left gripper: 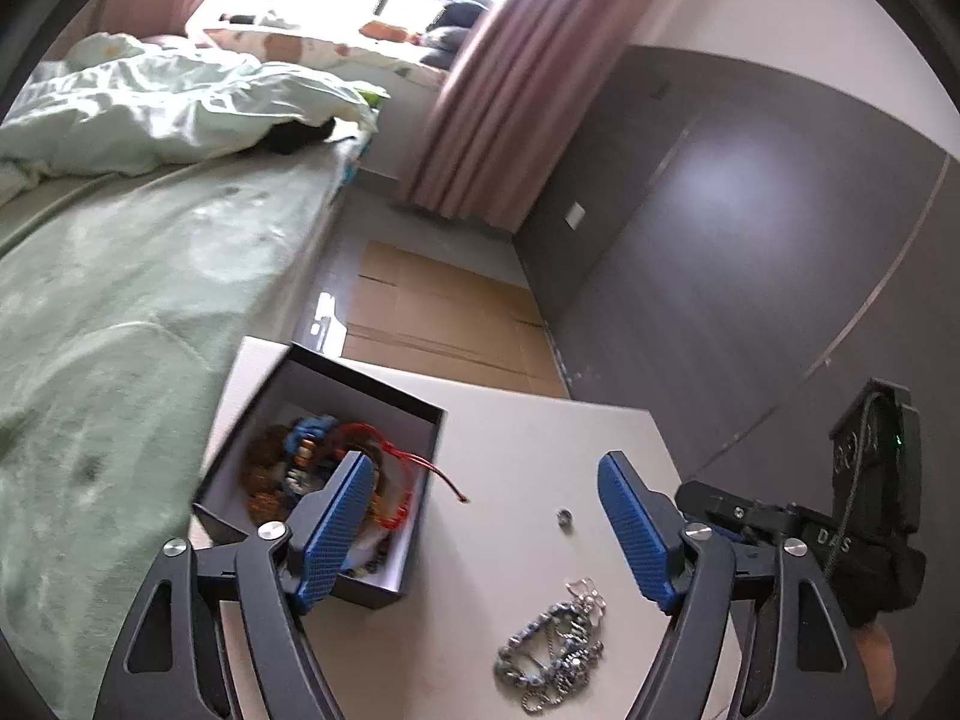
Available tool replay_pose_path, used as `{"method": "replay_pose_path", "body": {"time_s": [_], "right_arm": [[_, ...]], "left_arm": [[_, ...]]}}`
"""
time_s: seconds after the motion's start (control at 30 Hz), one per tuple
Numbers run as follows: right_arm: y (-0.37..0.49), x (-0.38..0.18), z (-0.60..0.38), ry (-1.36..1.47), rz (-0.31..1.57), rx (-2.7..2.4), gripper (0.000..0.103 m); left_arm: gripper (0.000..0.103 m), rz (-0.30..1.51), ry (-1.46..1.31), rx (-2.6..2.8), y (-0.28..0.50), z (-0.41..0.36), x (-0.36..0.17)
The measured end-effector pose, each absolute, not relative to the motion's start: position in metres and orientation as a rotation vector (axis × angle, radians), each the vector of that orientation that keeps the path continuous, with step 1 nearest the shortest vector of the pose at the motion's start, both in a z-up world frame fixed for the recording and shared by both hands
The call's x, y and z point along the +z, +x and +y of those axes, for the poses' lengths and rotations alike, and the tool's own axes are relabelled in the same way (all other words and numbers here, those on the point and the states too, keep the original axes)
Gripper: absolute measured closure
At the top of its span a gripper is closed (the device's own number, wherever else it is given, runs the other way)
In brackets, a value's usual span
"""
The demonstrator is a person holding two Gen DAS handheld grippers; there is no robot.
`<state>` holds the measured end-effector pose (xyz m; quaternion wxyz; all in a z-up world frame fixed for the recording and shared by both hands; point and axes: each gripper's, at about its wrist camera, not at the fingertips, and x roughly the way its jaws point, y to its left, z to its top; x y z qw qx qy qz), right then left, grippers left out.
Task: Organize jewelry
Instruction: 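Lift the red string bracelet and drop it into the black box with the right tool, then grasp the grey bead strand with the left tool and lift it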
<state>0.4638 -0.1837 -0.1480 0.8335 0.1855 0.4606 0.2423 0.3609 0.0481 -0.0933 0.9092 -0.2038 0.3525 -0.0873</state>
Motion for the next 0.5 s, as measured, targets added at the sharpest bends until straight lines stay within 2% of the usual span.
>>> {"method": "replay_pose_path", "body": {"time_s": [0.2,0.27,0.4,0.5], "right_arm": [[0.457,-0.149,-0.203,0.37,0.974,0.52,0.037],[0.453,-0.151,-0.208,0.36,0.976,0.523,0.037],[0.448,-0.156,-0.217,0.333,0.989,0.514,0.037],[0.447,-0.159,-0.222,0.317,0.997,0.507,0.037]], "left_arm": [[0.032,0.802,-0.32,-0.272,0.358,0.018,-0.102],[0.038,0.824,-0.28,-0.283,0.357,0.01,-0.105],[0.042,0.879,-0.203,-0.333,0.356,-0.006,-0.114],[0.049,0.929,-0.176,-0.354,0.357,-0.012,-0.125]]}}
